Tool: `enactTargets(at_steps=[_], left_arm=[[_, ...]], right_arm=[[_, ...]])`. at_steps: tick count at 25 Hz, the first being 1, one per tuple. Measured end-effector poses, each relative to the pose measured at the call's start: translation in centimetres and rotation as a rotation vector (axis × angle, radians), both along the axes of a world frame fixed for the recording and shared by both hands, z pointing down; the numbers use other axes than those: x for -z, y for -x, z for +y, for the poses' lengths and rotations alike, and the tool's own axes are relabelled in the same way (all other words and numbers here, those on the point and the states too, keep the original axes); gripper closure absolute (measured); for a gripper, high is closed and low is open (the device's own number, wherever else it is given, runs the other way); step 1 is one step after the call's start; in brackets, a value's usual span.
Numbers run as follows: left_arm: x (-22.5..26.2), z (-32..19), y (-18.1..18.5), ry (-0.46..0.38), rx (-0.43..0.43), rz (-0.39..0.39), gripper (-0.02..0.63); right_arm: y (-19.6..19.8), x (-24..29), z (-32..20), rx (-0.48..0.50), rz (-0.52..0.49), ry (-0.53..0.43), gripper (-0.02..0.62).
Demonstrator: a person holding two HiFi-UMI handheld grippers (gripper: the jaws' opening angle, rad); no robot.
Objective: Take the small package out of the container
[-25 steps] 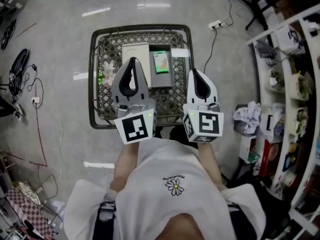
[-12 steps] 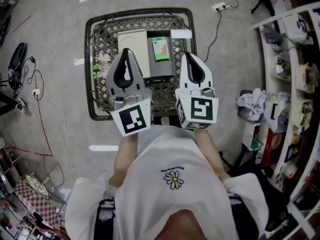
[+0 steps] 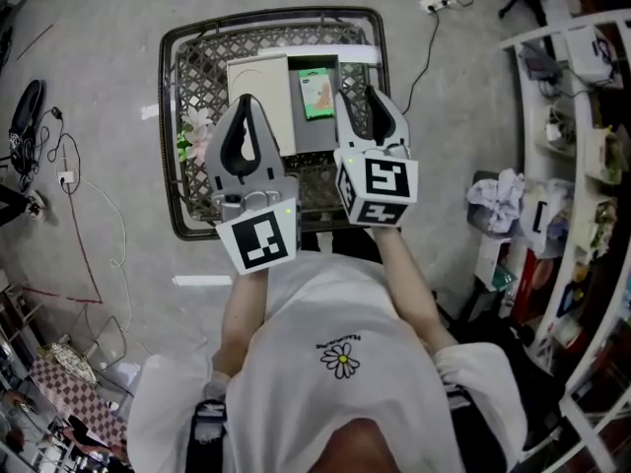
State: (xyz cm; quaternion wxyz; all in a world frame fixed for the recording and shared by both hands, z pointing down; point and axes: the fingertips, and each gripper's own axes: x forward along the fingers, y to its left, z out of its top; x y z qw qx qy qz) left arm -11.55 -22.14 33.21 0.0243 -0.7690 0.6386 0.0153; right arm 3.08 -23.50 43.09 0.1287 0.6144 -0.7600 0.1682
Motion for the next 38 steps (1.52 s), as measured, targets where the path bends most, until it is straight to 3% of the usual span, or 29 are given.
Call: enactTargets(at_steps=[6, 15, 22, 31, 38], left_arm=[[-2.7, -1.1, 0.5, 0.052, -0.006, -0.006, 0.584], [-6.7, -2.5, 3.0, 0.133, 0.017, -0.023, 0.584], [-8.4, -2.9, 3.6, 0.162, 0.015, -0.037, 0.583], [-8.6, -3.4, 3.7, 0.165, 0.009, -0.025, 0.584], [-9.3, -3.9, 4.5, 0.175, 0.022, -0.007, 0.584]], right_arm=[[1.9, -8.0, -2.9, 0.011, -0.008, 0.244, 0.31], [3.4, -19.2, -4.7, -0.016, 0.06, 0.539, 0.291], [2.5, -23.2, -6.1, -0.099, 0.052, 0.648, 0.29], [4.9, -26.2, -6.0, -0.016, 0.063, 0.801, 0.284], [5.5, -26.3, -6.2, 0.006, 0.077, 0.81, 0.284]])
